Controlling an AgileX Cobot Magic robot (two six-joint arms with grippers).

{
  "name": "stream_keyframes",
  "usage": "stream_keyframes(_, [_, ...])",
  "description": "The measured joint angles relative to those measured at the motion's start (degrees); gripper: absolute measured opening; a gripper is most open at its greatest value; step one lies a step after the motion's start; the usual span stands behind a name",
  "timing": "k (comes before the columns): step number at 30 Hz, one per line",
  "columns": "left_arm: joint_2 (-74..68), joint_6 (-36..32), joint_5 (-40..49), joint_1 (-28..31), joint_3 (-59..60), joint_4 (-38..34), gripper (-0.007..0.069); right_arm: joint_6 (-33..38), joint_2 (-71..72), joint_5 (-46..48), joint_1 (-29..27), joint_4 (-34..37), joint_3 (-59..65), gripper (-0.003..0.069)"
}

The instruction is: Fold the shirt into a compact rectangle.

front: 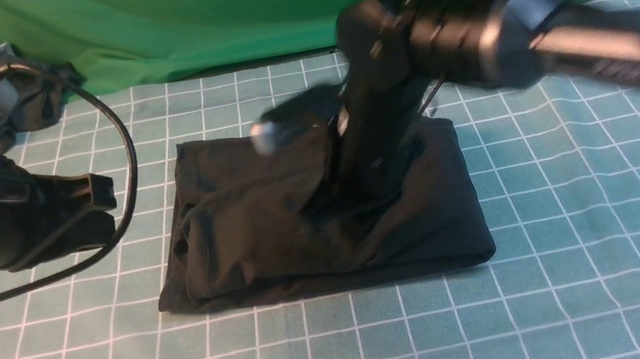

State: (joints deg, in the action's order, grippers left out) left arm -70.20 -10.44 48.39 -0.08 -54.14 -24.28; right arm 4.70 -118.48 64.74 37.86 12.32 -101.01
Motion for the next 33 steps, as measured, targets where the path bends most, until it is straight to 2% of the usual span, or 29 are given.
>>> stream_keyframes(2, [0.0,0.0,-0.09,0.0,0.0,-0.82,0.0006,0.06,1.89,0.85,-1.42,-1.25,0.0,0.0021])
stream_keyframes(5, [-0.05,-0.07,-2.42,-1.22,0.0,-2.98,0.0006,0.06,5.47,3.16,-6.62,-2.62,0.0,0.0021])
stream_keyframes(7, [-0.54,-0.12,-5.5,-4.56,0.0,-3.44,0.0006,0.01,6.29,4.19,-8.84,-2.45,0.21,0.0021])
stream_keyframes(12, [-6.91,1.79,-11.6,-12.76,0.0,-3.9,0.0006,0.06,6.22,3.48,-9.86,0.08,4.68,0.0021])
stream_keyframes(14, [-10.41,1.95,-13.32,-13.96,0.0,-3.9,0.0006,0.06,6.17,1.59,-9.86,2.11,6.54,0.0021])
stream_keyframes(17, [-16.89,2.02,-16.33,-14.87,0.0,-3.96,0.0006,0.06,6.17,-2.61,-9.86,6.27,9.51,0.0021])
stream_keyframes(21, [-23.98,2.42,-18.51,-15.12,0.0,-2.84,0.0006,0.29,6.03,-6.48,-9.86,8.22,11.97,0.0021])
stream_keyframes(23, [-28.24,3.5,-18.07,-15.0,0.0,0.62,0.0006,0.35,5.41,-6.48,-9.86,7.74,13.67,0.0021])
stream_keyframes(26, [-30.81,4.66,-16.76,-14.67,0.0,2.2,0.0006,0.29,4.48,-6.5,-9.86,5.1,16.1,0.0021])
stream_keyframes(33, [-29.47,5.56,-15.66,-14.29,-0.45,4.99,0.0006,0.49,3.57,-6.93,-9.86,2.45,19.07,0.0021])
